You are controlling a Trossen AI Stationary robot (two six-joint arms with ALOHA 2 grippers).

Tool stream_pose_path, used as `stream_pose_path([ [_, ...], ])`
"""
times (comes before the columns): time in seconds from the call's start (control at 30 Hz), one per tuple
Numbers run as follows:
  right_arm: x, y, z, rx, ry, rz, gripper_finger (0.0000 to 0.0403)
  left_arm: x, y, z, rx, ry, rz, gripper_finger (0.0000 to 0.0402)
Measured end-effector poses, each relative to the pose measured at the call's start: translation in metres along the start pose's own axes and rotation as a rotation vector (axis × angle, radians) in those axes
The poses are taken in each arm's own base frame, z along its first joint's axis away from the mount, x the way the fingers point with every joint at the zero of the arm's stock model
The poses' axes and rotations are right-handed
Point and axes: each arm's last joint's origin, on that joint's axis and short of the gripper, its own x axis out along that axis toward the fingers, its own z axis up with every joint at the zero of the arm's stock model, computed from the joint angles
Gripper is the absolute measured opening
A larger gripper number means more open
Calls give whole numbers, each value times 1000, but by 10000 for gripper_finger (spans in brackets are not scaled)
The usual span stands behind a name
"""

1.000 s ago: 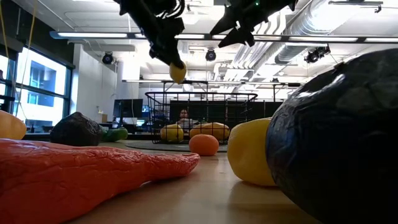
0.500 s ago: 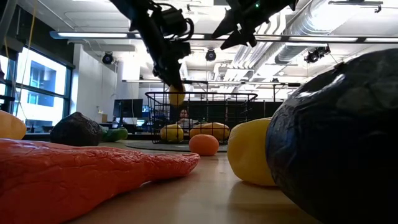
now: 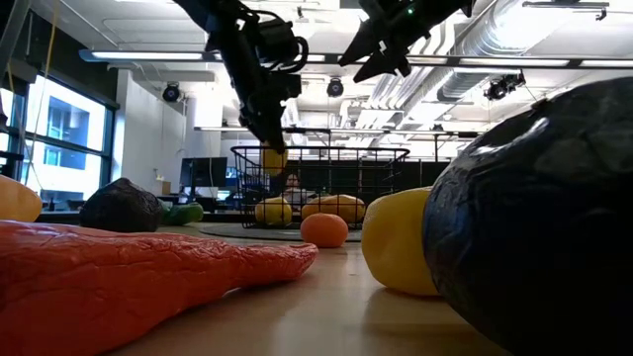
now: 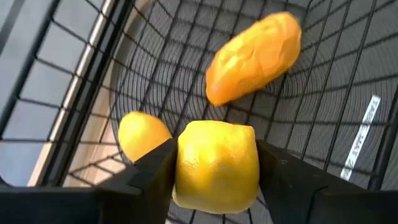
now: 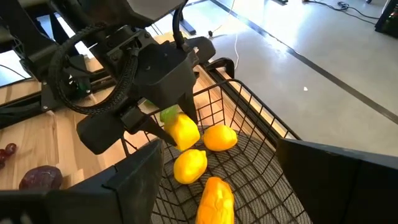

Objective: Build produce basket
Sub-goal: Put the yellow lemon into the basket, then put the bottom black plum into the basket

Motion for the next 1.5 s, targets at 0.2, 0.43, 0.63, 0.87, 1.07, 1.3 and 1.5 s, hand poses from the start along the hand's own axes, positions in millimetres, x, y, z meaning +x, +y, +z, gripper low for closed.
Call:
stream_pose_path([
  [0.2, 0, 0, -1, 0, 9, -1, 293, 0, -1, -2, -5, 27, -5, 241],
  [0.43, 0, -2, -3, 6, 21, -65, 293, 0, -4, -2, -6, 25, -9, 265],
  [0.63, 0, -2, -4, 22, 37, -66, 293, -8, -5, -3, -8, 20, -8, 266],
  [0.87, 0, 1, -7, 54, 64, -27, 293, -43, -7, -5, -49, -51, -3, 266],
  [1.07, -2, 10, -13, 51, 124, -7, 293, -73, -17, -14, -109, -58, -23, 266],
  [1.3, -5, 24, -27, 16, 258, 17, 293, -96, -40, -25, -108, -23, -66, 266],
  [1.5, -8, 38, -34, 38, 315, 48, 293, -105, -68, -29, -70, -13, -113, 266],
])
